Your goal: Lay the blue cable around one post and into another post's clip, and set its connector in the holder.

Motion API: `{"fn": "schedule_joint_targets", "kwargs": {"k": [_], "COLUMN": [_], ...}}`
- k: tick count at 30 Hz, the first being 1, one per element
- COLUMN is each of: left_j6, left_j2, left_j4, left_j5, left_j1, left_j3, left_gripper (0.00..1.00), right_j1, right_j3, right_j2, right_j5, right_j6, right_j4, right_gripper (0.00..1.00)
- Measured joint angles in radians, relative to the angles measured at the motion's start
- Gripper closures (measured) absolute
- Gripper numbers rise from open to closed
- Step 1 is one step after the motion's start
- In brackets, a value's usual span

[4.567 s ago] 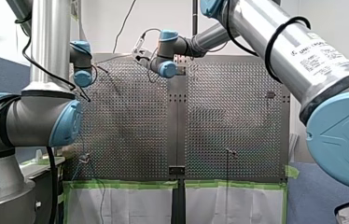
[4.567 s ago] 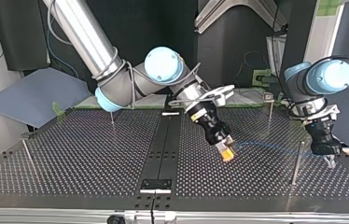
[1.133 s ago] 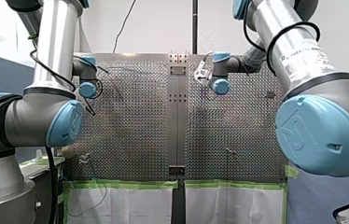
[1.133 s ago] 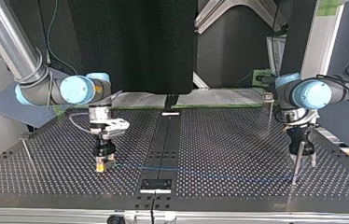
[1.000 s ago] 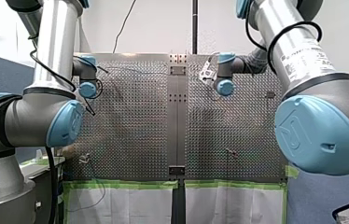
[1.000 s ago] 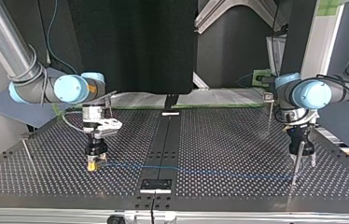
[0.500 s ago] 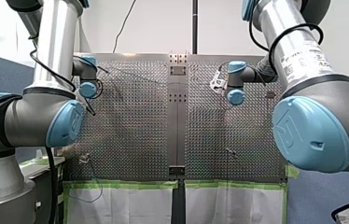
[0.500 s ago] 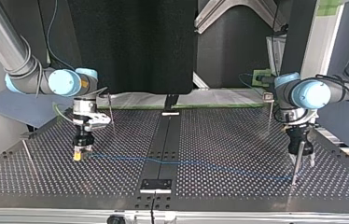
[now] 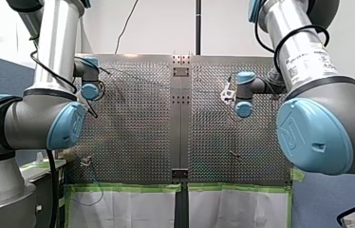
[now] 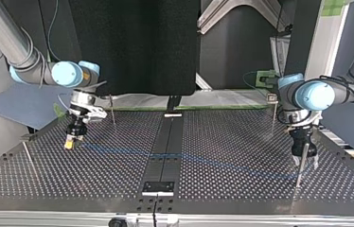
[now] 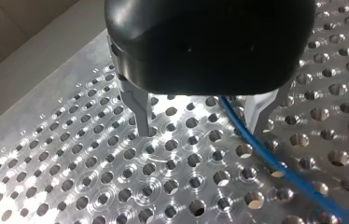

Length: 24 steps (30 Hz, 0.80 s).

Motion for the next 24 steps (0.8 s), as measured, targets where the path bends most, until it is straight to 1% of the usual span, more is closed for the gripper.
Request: {"fn": "schedule_joint_targets", "kwargs": {"k": [3,5,7,9,11,14,17,20,22,24], "left_j6": [0.007,0.013,0.016,0.018,0.018,0.013,0.007,0.004,0.006,0.008], "left_j2": [0.0,0.0,0.0,0.0,0.0,0.0,0.0,0.0,0.0,0.0], "left_j4": [-0.005,-0.008,-0.01,-0.01,-0.01,-0.01,-0.01,-0.011,-0.012,-0.012], "left_j5": [-0.008,-0.012,-0.015,-0.016,-0.018,-0.018,-0.018,-0.021,-0.022,-0.024], "left_j1": [-0.001,-0.001,-0.001,0.002,0.006,0.012,0.015,0.013,0.011,0.008], "left_j3": [0.0,0.0,0.0,0.0,0.0,0.0,0.0,0.0,0.0,0.0], "left_gripper": [0.01,0.01,0.01,0.01,0.01,0.01,0.01,0.01,0.01,0.01], "right_j1": [-0.015,-0.029,-0.043,-0.059,-0.075,-0.1,-0.123,-0.147,-0.164,-0.184], "right_j3": [0.025,0.042,0.057,0.073,0.09,0.115,0.138,0.162,0.179,0.199], "right_j2": [0.009,0.021,0.034,0.049,0.065,0.09,0.103,0.107,0.109,0.115], "right_j5": [0.025,0.042,0.056,0.062,0.056,0.037,0.015,0.0,-0.003,-0.004], "right_j6": [-0.024,-0.033,-0.039,-0.047,-0.061,-0.078,-0.081,-0.082,-0.082,-0.083], "right_j4": [-0.025,-0.037,-0.049,-0.064,-0.08,-0.105,-0.125,-0.134,-0.136,-0.139], "right_gripper": [1.0,1.0,1.0,1.0,1.0,1.0,1.0,1.0,1.0,1.0]}}
